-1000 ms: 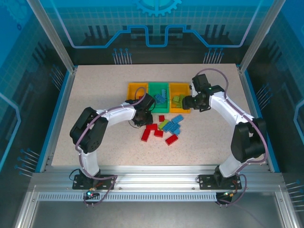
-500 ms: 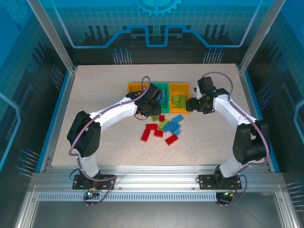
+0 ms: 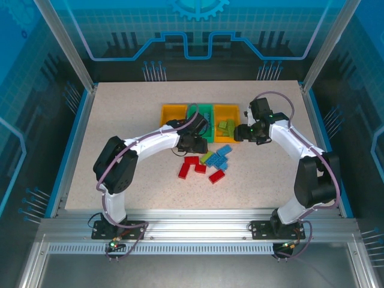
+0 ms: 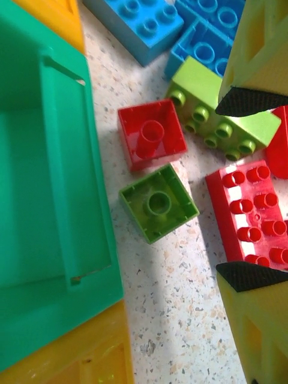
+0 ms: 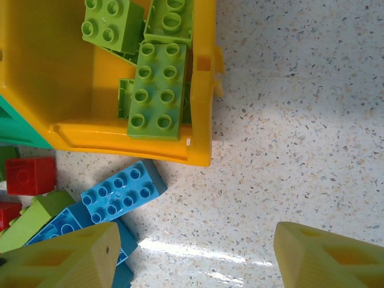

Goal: Sort the legos into containers by color

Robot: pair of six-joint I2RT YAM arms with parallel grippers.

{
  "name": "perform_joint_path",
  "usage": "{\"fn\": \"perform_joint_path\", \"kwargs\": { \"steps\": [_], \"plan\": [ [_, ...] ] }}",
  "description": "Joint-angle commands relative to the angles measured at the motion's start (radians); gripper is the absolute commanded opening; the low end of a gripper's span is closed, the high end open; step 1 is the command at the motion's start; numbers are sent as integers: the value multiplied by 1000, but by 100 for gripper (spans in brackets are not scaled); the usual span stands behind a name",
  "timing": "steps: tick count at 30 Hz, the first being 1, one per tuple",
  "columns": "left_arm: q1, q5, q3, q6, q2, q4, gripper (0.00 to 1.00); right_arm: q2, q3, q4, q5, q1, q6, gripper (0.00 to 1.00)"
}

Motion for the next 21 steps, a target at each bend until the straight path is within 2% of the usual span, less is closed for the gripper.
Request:
{"fn": "perform_joint_path", "kwargs": {
  "steps": [1,6,11,14,21],
  "plan": [
    [-7,-34,-26,159,5,-9,72,-22,-10,-1,-8,-9,-16,70],
    [-8,-54,-29,254,6,2,79,-15,-10,0,-8,-11,-10,70],
    [-8,-20,-9,335,37,11,80,-13,-7,-6,-8,-12,-10,70],
    [-2,-52,-28,405,35,24,80,-15,-2,-16,2,-13,-16,70],
    [14,-31,-28,461,64,62,80,-5,8,-17,-6,-17,-7,71]
  ]
}}
